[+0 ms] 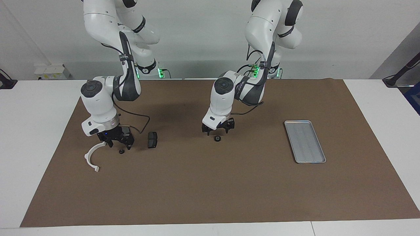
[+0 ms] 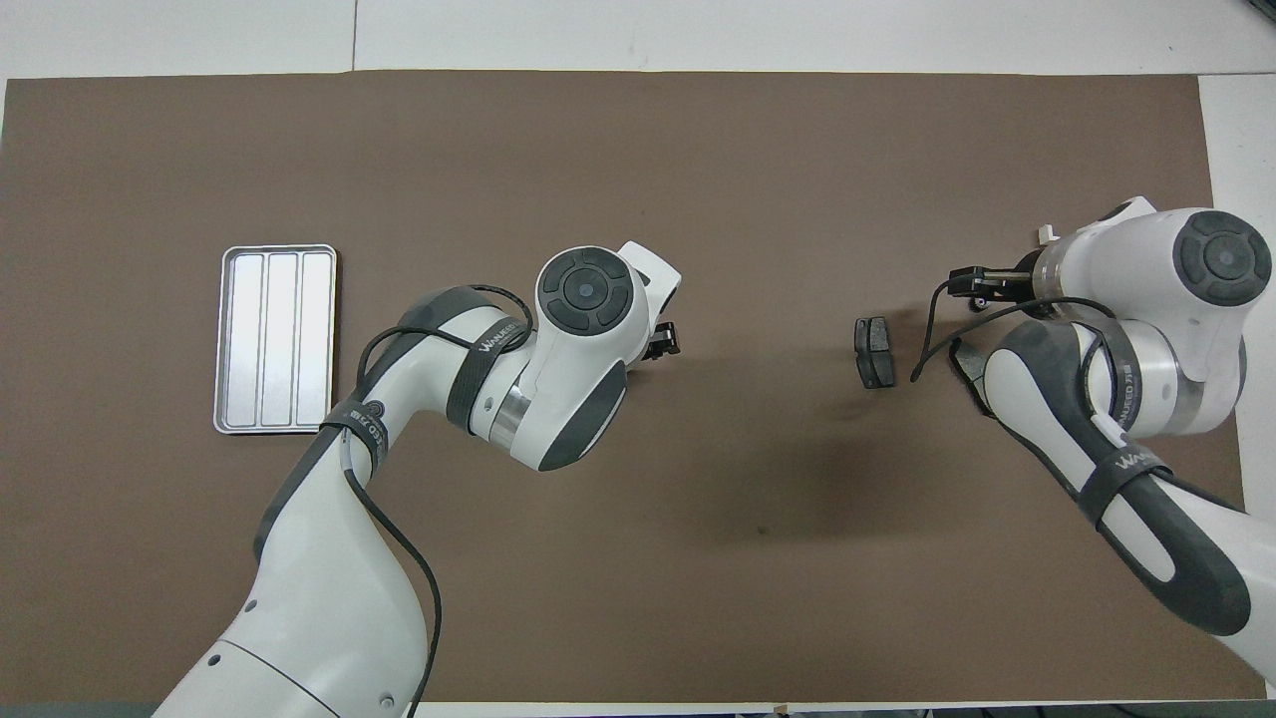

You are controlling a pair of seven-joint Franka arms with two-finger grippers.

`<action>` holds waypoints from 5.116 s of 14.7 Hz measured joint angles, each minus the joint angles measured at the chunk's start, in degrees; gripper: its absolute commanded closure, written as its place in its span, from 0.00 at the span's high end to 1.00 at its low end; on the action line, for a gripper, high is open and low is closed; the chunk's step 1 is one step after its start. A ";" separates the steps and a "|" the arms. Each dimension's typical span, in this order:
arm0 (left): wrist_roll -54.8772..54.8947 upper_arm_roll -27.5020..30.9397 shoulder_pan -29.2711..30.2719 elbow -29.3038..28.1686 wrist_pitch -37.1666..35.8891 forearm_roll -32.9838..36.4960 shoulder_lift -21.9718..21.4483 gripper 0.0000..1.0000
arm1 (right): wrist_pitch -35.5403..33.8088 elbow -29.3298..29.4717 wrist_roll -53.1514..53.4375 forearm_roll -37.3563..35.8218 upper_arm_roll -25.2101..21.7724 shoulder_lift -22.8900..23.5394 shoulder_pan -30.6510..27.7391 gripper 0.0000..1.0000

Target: Pick bearing gear from pile to tray

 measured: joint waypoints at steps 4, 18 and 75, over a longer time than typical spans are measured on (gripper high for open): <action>-0.02 0.09 -0.04 -1.55 1.53 1.19 -0.01 1.00 | 0.14 0.19 0.51 0.03 -0.01 1.73 -0.25 0.82; -0.04 0.09 -0.24 -2.55 3.67 3.11 0.42 1.00 | 0.25 4.02 2.49 0.83 0.39 5.75 -0.93 0.76; 49.45 5.88 34.33 -15.89 0.51 -0.37 -16.51 0.00 | -36.32 28.14 40.82 1.97 2.47 2.56 24.49 0.00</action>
